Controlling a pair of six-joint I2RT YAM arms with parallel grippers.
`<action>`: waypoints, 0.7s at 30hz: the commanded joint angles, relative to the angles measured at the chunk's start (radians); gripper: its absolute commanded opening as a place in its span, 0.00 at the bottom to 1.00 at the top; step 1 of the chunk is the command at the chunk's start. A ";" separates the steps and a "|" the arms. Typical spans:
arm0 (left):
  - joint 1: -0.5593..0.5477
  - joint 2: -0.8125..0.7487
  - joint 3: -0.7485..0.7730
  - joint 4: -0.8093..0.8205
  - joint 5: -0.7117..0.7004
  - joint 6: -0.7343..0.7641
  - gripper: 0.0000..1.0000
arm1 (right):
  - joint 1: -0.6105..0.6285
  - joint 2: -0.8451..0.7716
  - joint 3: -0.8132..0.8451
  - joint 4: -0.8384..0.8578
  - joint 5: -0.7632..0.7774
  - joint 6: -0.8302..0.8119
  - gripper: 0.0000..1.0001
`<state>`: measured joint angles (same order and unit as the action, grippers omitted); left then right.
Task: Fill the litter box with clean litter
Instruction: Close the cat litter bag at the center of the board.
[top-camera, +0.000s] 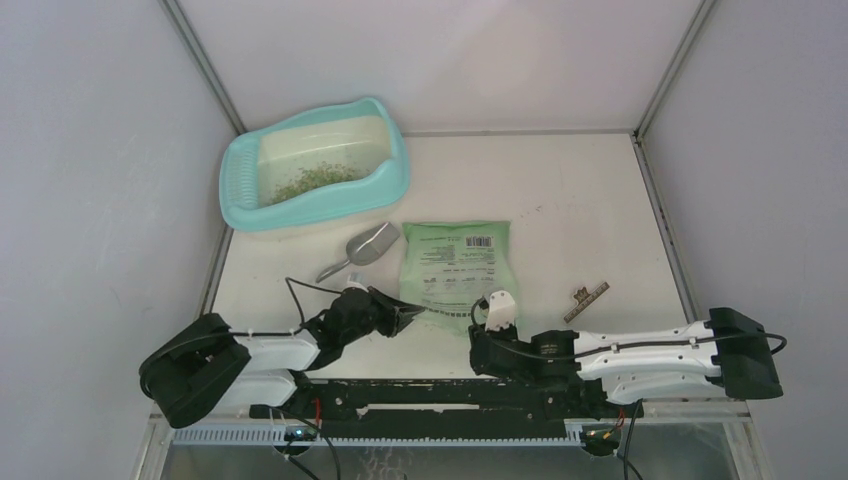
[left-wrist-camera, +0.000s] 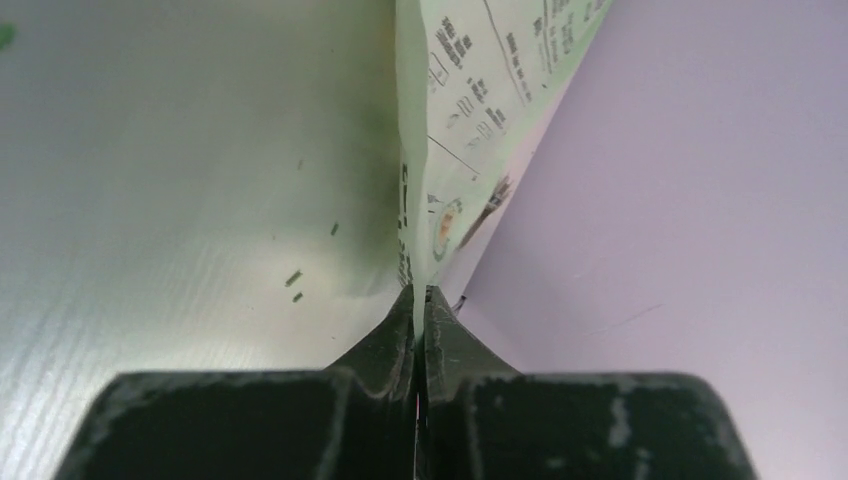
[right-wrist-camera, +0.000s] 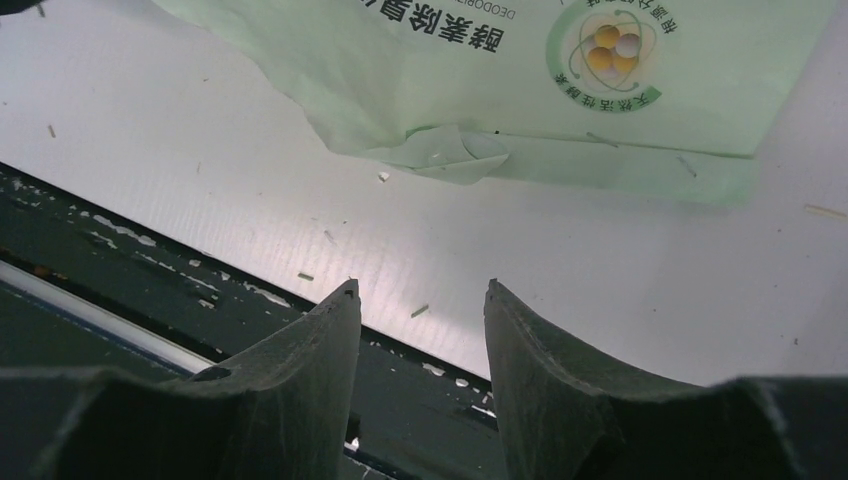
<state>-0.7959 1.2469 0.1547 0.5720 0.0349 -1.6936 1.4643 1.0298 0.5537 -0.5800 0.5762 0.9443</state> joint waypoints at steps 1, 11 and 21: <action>0.006 -0.076 -0.037 0.072 -0.011 -0.083 0.07 | 0.011 0.035 0.041 0.044 0.044 0.019 0.56; 0.008 -0.100 -0.058 0.068 -0.030 -0.136 0.10 | 0.006 0.148 0.040 0.078 0.092 0.067 0.58; 0.008 0.040 -0.109 0.280 -0.008 -0.172 0.09 | -0.001 0.291 0.040 0.108 0.180 0.179 0.62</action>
<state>-0.7948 1.2549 0.0788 0.7151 0.0299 -1.8339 1.4635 1.3010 0.5606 -0.4973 0.6701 1.0431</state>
